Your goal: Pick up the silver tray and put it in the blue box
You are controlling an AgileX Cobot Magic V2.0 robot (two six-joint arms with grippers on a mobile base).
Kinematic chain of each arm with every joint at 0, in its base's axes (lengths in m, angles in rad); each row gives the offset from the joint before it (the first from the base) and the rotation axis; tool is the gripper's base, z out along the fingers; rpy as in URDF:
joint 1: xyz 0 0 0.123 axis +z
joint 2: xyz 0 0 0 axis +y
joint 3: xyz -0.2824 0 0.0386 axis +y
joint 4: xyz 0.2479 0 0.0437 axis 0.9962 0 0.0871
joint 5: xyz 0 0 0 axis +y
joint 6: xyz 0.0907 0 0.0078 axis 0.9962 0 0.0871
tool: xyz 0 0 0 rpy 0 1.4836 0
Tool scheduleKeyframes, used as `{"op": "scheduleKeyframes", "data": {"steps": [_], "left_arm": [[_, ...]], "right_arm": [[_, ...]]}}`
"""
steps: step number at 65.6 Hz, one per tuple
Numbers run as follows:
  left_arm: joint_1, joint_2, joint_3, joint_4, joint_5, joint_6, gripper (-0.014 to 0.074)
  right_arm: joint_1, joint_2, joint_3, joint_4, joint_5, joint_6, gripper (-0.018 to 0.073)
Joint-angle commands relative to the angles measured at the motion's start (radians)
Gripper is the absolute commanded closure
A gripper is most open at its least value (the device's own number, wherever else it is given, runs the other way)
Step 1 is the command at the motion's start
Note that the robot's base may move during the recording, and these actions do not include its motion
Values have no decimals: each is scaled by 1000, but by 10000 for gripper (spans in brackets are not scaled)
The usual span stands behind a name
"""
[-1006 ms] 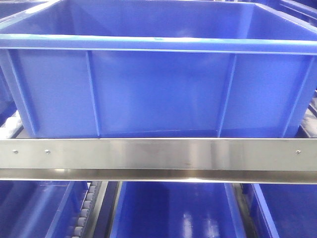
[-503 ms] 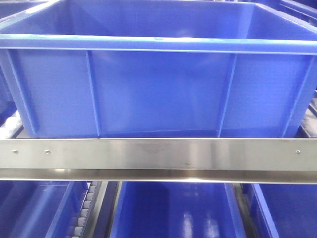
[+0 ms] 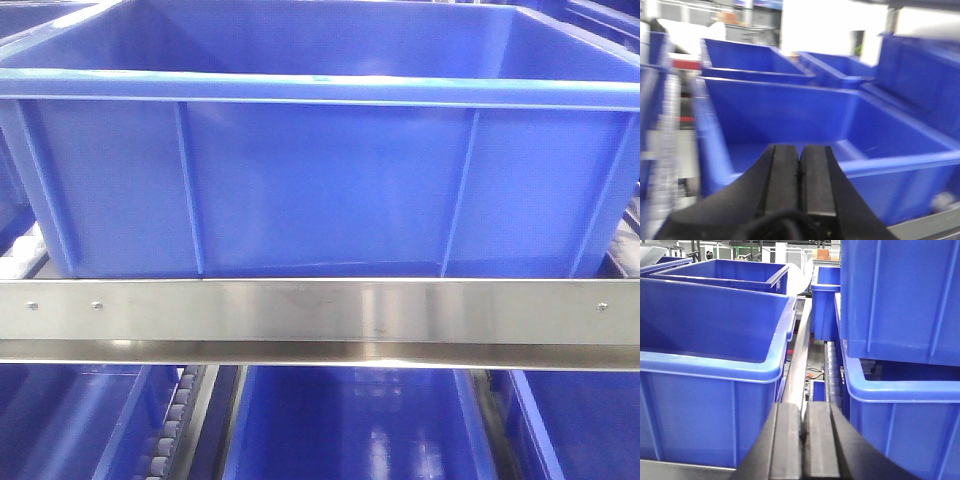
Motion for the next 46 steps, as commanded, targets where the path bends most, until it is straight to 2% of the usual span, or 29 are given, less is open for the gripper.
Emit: {"op": "scheduleKeyframes", "data": {"steps": [1, 7, 11, 20, 23, 30, 38, 45, 46], "left_arm": [[23, -33, -30, -259, 16, 337, 691], [79, -92, -30, -438, 94, 558, 691], [134, -129, -19, -507, 122, 631, 691], [248, -197, 55, -519, 68, 633, 691], [276, -189, 88, -537, 9, 633, 691], [334, -193, 147, -569, -22, 633, 691], [366, -193, 197, -573, -58, 633, 691], [377, -193, 278, -573, -191, 633, 691], [379, -193, 275, -573, -180, 631, 691]], "right_arm": [[-6, -14, 2, -10, -98, 2, 507], [-6, -14, 2, -10, -98, 2, 507], [-6, -14, 2, -10, -98, 2, 507], [-6, -14, 2, -10, -98, 2, 507], [-6, -14, 2, -10, -98, 2, 507], [-6, -14, 2, -10, -98, 2, 507], [-6, -14, 2, -10, -98, 2, 507], [-6, -14, 2, -10, -98, 2, 507], [-6, -14, 2, -10, -98, 2, 507]]}}
